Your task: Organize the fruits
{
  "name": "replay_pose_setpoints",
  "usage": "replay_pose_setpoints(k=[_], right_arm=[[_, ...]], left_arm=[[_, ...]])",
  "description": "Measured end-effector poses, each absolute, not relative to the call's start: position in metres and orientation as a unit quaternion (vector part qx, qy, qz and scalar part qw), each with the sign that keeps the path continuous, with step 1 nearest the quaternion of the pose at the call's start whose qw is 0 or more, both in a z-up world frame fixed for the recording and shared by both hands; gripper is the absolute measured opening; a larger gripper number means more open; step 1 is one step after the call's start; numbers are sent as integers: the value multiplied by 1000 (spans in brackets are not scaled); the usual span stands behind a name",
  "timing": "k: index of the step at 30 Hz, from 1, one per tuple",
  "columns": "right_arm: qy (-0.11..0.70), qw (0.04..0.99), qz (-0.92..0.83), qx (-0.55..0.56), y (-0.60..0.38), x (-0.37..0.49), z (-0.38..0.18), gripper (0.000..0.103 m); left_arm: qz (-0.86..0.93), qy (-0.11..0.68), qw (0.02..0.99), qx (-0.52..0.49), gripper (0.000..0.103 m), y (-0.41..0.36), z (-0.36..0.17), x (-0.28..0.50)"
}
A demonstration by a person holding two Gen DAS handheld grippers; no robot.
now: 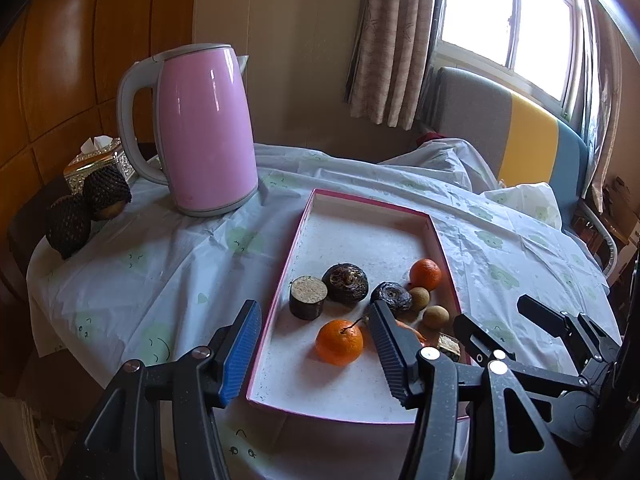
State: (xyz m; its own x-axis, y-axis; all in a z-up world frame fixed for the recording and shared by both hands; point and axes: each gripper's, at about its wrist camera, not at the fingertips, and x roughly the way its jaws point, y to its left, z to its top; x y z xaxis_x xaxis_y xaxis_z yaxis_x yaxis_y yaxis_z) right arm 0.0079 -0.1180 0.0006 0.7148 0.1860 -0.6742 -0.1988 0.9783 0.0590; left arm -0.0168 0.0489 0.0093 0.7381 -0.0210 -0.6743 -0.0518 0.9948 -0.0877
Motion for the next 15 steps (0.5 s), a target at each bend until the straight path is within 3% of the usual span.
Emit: replay_pose_setpoints(k=[3, 15], right_arm=[[363, 927, 96, -7, -124, 5, 0, 82], [358, 929, 96, -7, -125, -1, 2, 82]], left_arm=[[10, 354, 934, -48, 69, 46, 13, -20], [41, 343, 937, -45, 69, 45, 17, -22]])
